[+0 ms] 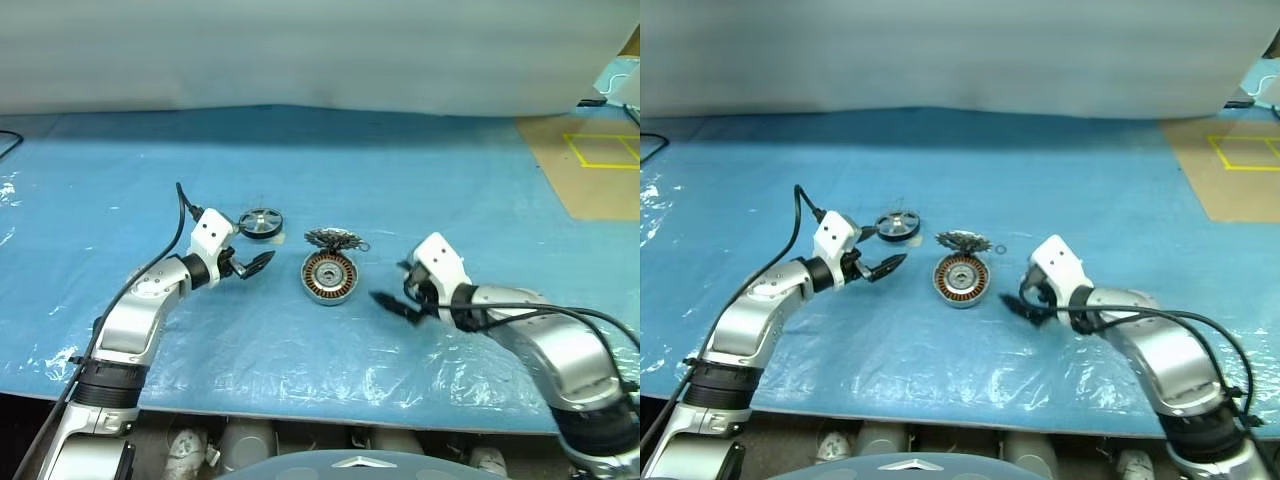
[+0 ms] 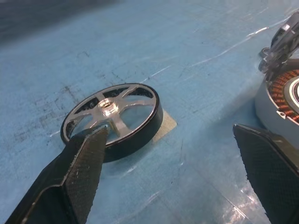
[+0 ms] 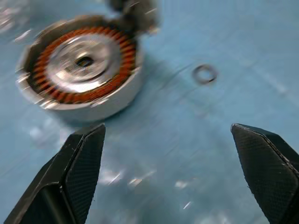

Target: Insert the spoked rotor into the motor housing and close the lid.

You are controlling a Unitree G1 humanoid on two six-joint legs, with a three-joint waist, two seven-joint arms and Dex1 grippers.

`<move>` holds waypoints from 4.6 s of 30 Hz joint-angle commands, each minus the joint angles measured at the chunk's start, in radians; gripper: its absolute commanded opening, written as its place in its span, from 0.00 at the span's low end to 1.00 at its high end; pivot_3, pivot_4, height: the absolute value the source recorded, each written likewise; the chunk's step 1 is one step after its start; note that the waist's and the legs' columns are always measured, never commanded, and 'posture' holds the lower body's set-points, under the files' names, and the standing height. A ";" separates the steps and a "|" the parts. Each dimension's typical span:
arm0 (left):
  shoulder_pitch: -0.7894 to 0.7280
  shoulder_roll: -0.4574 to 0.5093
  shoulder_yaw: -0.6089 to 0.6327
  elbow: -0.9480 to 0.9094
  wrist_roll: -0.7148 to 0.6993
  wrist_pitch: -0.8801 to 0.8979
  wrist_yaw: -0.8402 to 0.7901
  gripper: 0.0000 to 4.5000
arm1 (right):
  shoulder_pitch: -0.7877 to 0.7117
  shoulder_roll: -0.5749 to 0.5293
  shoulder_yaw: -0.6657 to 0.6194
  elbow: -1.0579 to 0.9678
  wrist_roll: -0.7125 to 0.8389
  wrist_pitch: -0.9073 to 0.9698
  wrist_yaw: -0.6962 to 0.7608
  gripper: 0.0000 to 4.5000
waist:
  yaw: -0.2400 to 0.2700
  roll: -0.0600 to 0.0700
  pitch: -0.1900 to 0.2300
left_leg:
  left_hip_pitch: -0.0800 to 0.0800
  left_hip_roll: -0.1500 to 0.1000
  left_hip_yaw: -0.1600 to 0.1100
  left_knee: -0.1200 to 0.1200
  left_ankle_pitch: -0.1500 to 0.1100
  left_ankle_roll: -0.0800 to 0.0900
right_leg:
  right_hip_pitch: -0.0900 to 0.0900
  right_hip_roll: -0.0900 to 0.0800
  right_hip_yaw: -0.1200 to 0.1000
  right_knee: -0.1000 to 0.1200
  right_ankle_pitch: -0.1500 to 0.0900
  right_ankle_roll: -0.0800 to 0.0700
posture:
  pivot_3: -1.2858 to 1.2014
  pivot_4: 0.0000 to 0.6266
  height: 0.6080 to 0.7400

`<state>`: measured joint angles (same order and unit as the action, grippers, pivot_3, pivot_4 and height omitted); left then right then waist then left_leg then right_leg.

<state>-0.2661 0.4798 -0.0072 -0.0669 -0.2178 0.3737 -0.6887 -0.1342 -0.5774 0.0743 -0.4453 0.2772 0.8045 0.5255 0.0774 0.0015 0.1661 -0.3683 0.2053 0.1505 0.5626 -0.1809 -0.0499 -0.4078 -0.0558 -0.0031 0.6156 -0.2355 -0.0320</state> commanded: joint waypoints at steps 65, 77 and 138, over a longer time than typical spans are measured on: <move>0.005 -0.026 0.020 0.070 -0.009 -0.163 0.012 1.00 | -0.203 0.001 0.054 -0.151 0.209 0.224 0.108 0.13 | -0.006 0.000 0.000 | -0.001 0.000 -0.001 -0.011 0.000 0.000 | 0.001 0.001 -0.003 -0.009 0.002 -0.004 | 0.52 0.24 1.00; 0.089 -0.007 -0.029 -0.029 0.000 -0.140 -0.052 1.00 | -0.214 0.119 0.236 0.078 -0.004 -0.037 0.025 0.13 | -0.007 0.000 0.000 | -0.001 0.000 0.000 -0.010 0.000 0.000 | 0.001 0.001 -0.003 -0.008 0.002 -0.005 | 0.52 0.24 1.00; 0.136 -0.014 -0.124 -0.133 -0.043 -0.132 -0.166 1.00 | -0.304 0.179 0.156 -0.119 0.128 0.290 -0.020 0.00 | -0.009 0.000 0.000 | 0.001 0.000 0.000 -0.008 0.000 0.000 | 0.002 0.001 -0.002 -0.006 0.002 -0.005 | 0.52 0.24 1.00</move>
<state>-0.1197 0.4664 -0.1285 -0.1607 -0.2496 0.2402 -0.8581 -0.4084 -0.4057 0.2178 -0.5423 0.3972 1.0857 0.5128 0.0682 0.0017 0.1662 -0.3677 0.2055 0.1503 0.5551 -0.1807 -0.0500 -0.4060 -0.0549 -0.0050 0.6098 -0.2332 -0.0368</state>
